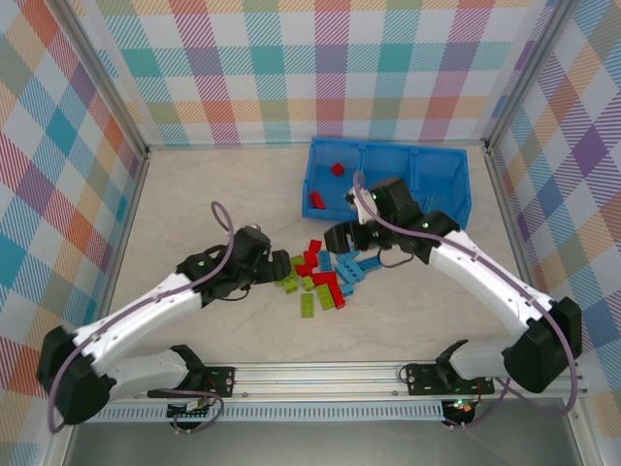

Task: Sort the legos into containers by color

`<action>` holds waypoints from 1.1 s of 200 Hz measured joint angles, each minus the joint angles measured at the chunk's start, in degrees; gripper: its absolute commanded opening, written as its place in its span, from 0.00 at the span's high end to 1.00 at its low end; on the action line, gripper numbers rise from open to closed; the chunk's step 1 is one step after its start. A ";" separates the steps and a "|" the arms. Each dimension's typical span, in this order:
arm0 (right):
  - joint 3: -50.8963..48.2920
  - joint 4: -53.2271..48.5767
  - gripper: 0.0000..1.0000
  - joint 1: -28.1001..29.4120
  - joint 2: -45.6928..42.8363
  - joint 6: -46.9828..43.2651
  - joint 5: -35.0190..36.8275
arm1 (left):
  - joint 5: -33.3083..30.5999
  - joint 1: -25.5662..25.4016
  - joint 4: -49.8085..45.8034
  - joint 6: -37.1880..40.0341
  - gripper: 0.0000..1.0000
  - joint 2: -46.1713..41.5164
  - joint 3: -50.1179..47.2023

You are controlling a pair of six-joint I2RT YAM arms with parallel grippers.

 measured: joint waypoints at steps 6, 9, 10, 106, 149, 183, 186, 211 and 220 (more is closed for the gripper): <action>-1.60 -0.98 0.22 0.13 -1.05 0.48 -1.29 | -0.04 -0.59 0.00 -3.04 0.05 1.84 0.00; -2.56 -1.60 0.22 0.26 -1.75 0.81 -1.95 | 0.00 -0.92 0.09 -4.44 0.06 2.75 0.00; -2.75 -1.70 0.22 0.28 -1.86 0.85 -2.05 | 0.00 -1.09 0.07 -5.11 0.06 3.15 0.00; -14.60 -1.42 0.20 1.97 -11.15 8.09 -9.75 | 0.13 -3.48 6.01 -20.22 0.27 18.84 0.22; -14.60 -1.20 0.20 1.97 -8.31 8.09 -9.90 | 0.61 -3.54 7.17 -19.39 0.37 21.40 0.44; -14.60 -1.07 0.20 1.97 -8.04 8.09 -9.92 | 2.23 -3.56 10.01 -17.22 0.45 23.89 0.46; -14.60 -1.05 0.20 1.97 -8.04 8.09 -9.94 | 2.51 -3.56 10.23 -16.90 0.46 24.28 0.46; -14.60 -0.96 0.20 1.97 -8.00 8.31 -9.92 | 3.21 -3.61 10.84 -16.39 0.57 26.25 0.46; -14.60 -0.94 0.19 1.97 -8.00 8.57 -9.92 | 3.19 -3.65 10.84 -16.06 0.61 26.43 0.46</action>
